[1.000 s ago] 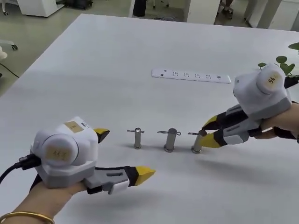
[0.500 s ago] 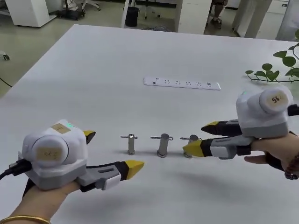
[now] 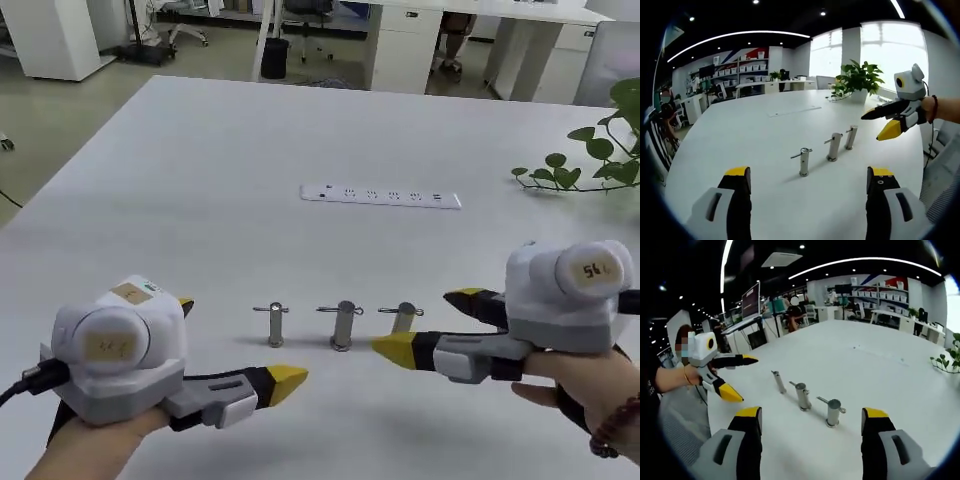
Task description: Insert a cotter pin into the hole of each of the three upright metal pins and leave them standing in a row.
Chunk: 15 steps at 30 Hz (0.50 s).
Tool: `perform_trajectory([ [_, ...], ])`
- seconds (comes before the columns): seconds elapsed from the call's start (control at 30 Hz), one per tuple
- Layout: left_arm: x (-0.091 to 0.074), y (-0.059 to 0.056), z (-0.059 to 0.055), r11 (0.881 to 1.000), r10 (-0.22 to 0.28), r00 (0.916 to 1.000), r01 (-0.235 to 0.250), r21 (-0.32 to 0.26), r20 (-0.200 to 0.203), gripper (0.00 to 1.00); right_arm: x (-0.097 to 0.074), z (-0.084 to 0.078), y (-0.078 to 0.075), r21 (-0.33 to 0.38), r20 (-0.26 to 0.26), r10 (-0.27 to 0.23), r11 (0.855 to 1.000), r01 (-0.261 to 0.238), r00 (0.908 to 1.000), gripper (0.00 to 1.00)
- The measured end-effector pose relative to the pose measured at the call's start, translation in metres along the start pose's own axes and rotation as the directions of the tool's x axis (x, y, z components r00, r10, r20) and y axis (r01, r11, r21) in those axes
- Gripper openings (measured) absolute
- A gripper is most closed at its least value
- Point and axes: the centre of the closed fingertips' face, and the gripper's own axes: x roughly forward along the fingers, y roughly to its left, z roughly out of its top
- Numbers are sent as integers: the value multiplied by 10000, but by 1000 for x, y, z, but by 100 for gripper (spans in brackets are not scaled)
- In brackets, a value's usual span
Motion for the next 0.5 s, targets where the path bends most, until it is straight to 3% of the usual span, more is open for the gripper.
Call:
perform_trajectory([
  [0.3, -3, 2, 1, 9998, 112, 9999, -110, -167, 119, 99, -1, -1, 6, 668, 468, -158, 9977, 126, 9988, 91],
  [0.5, -5, 1, -2, 9997, 164, 9999, -164, -200, 1, 99, -4, 1, 8, 417, 609, -351, 9986, 326, 9975, 96],
])
